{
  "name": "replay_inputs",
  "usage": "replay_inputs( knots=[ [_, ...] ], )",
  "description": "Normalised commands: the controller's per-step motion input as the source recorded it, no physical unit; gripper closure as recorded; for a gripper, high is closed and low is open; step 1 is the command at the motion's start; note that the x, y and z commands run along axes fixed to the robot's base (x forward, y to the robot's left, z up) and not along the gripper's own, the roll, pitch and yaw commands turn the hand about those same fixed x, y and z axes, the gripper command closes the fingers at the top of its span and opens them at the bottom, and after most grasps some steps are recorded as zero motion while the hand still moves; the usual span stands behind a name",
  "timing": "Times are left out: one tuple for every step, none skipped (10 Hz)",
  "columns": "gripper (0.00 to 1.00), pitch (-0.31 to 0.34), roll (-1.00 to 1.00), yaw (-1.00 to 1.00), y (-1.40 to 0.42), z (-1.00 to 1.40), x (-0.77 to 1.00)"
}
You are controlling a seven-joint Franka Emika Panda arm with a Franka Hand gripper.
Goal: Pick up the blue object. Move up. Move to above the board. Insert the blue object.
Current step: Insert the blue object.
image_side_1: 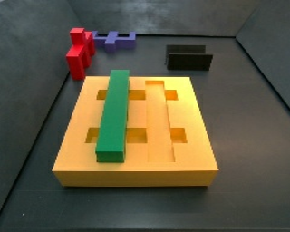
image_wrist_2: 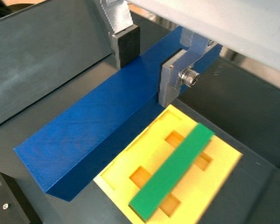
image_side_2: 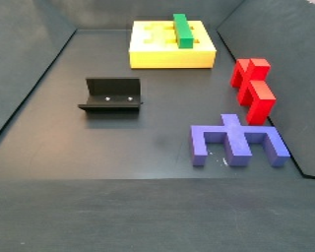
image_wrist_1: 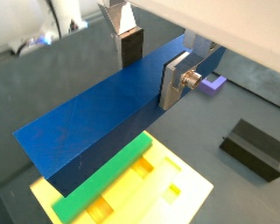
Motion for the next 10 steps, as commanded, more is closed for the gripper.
replay_inputs(
  knots=[
    [1.0,-0.02,0.16,0.31,-0.08,-0.46,0.59],
    [1.0,0.0,0.19,0.28,-0.11,-0.47,0.61],
    [1.0,0.0,0.28,0.32,-0.2,-0.6,0.53],
    [1.0,0.079,0.2,0.19,-0.27,-0.77,0.53],
    [1.0,0.099,0.12,0.1,-0.29,-0.88,0.43],
    [1.0,0.093,0.11,0.07,-0.3,-0.92,0.38],
    [1.0,0.09,0.01,0.0,-0.2,-1.0,0.28],
    [1.0,0.036,-0.01,0.0,0.0,-1.0,0.21],
    [1.0,0.0,-0.05,0.0,0.0,-1.0,0.21],
    [1.0,0.0,0.0,0.0,0.0,-1.0,0.22]
  ],
)
